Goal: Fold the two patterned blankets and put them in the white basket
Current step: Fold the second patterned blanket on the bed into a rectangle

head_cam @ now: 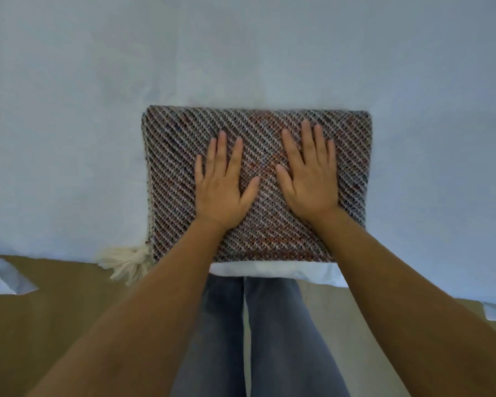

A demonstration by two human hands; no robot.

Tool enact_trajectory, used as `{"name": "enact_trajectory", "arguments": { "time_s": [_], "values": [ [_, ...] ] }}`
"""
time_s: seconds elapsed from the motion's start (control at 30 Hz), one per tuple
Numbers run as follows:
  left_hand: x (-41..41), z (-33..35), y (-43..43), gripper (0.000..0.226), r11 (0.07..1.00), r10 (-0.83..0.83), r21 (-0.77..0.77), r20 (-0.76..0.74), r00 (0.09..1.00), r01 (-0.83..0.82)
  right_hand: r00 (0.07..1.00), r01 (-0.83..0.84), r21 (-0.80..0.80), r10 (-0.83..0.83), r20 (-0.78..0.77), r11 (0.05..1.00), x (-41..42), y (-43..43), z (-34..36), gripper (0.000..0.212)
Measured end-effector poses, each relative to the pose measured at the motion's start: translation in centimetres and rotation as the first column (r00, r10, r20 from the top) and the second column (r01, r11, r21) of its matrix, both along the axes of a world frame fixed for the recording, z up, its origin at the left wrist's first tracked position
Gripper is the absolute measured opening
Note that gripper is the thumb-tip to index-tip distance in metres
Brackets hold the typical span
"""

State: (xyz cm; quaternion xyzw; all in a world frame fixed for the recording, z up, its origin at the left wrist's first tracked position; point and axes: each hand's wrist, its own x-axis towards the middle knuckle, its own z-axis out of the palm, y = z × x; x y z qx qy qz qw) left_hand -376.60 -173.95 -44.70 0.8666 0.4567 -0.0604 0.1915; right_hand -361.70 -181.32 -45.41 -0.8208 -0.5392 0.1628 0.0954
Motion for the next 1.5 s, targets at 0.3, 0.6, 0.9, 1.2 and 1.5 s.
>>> {"name": "enact_trajectory", "arguments": {
  "time_s": [0.3, 0.6, 0.9, 1.2, 1.5],
  "values": [
    [-0.6, -2.2, 1.9, 0.077, 1.0, -0.024, 0.016, 0.012, 1.0, 0.024, 0.992, 0.129, 0.058, -0.128, -0.017, 0.99, 0.6, 1.0, -2.0, 0.063],
    [-2.5, -0.7, 1.9, 0.083, 0.977, 0.207, 0.063, -0.055, 0.977, -0.203, 0.968, 0.232, -0.076, -0.223, 0.111, 0.97, 3.0, -3.1, -0.7, 0.07],
    [-2.1, -2.3, 2.9, 0.086, 0.979, 0.197, 0.045, -0.005, 0.98, -0.197, 0.954, 0.3, -0.062, -0.298, 0.039, 0.952, 3.2, -2.7, -2.2, 0.071],
    [-7.3, -0.5, -0.4, 0.085, 0.962, 0.264, 0.067, 0.02, 0.964, -0.265, 0.897, 0.441, 0.038, -0.442, 0.028, 0.897, -1.7, -6.9, -0.5, 0.073],
    [-8.2, -0.8, 1.4, 0.11, 0.898, 0.436, -0.178, 0.252, 0.864, -0.402, 0.869, 0.482, -0.041, -0.484, -0.106, 0.875, -1.1, -6.9, -0.2, 0.081]
  ]
}}
